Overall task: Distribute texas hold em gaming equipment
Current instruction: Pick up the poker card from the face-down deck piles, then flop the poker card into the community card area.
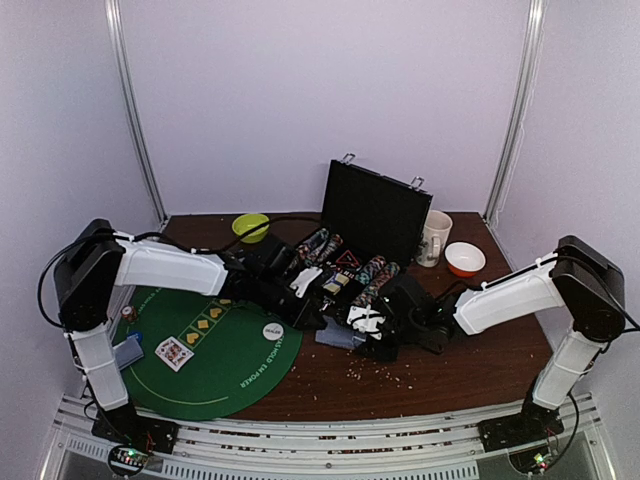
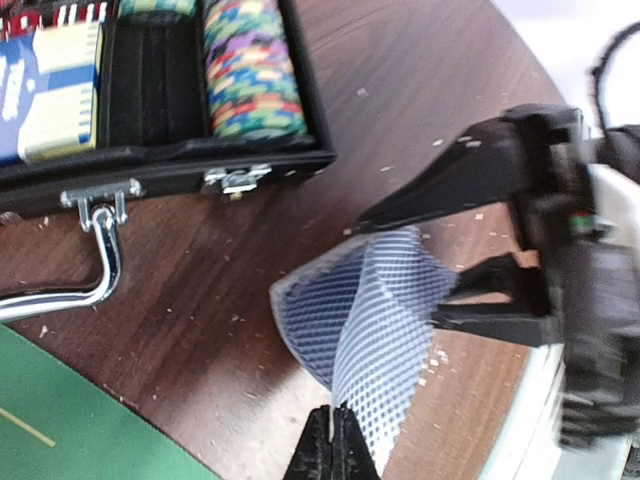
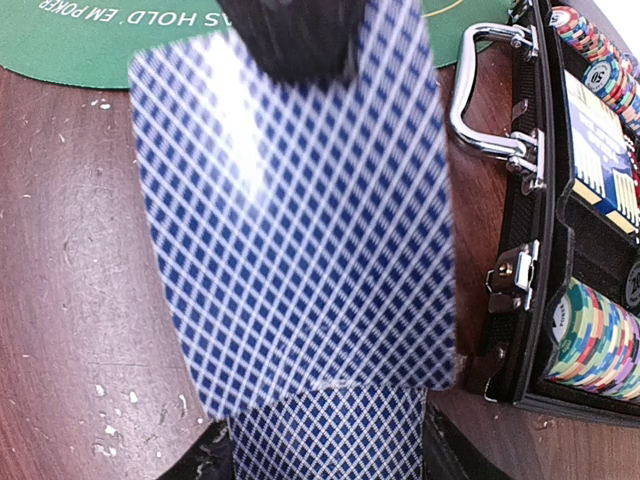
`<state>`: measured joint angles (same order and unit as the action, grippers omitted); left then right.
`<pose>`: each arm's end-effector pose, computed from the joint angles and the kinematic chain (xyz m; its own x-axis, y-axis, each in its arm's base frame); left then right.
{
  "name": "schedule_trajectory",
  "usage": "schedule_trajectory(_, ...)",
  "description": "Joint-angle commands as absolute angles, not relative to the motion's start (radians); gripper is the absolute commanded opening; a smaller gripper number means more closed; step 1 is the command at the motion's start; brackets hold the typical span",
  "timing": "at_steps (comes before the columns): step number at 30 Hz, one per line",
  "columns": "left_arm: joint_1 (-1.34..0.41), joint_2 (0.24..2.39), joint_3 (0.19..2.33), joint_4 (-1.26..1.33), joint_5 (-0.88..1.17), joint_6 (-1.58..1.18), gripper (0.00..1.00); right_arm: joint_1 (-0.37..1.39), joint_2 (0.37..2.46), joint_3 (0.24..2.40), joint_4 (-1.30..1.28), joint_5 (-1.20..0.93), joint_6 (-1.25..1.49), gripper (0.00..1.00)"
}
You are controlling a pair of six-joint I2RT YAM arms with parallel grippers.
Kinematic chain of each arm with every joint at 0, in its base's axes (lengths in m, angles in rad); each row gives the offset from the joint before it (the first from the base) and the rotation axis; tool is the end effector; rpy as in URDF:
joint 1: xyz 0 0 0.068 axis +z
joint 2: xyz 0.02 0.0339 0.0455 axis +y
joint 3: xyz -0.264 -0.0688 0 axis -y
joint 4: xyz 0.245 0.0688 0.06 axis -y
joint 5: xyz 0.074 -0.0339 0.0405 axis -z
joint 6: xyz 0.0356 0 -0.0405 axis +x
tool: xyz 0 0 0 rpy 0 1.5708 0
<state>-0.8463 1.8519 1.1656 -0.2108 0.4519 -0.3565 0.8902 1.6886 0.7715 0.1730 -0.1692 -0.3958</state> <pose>0.2448 -0.3001 0.1754 -0.7835 0.4116 -0.4655 0.6197 0.5718 -0.5375 0.2017 0.2586 0.1438 -0.0678 -0.6877 -0.7228 -0.9431 0.2805 -0.1784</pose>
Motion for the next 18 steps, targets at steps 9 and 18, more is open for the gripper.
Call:
schedule_trajectory(9, -0.696, 1.629, 1.210, -0.572, 0.401, -0.306, 0.00, 0.882, 1.664, 0.779, 0.168, -0.163, -0.388, 0.53)
schedule_trajectory(18, -0.624, 1.588, 1.368, -1.170, -0.354, -0.409, 0.00, 0.880, 1.672, 0.783, 0.176, -0.172, -0.388, 0.53)
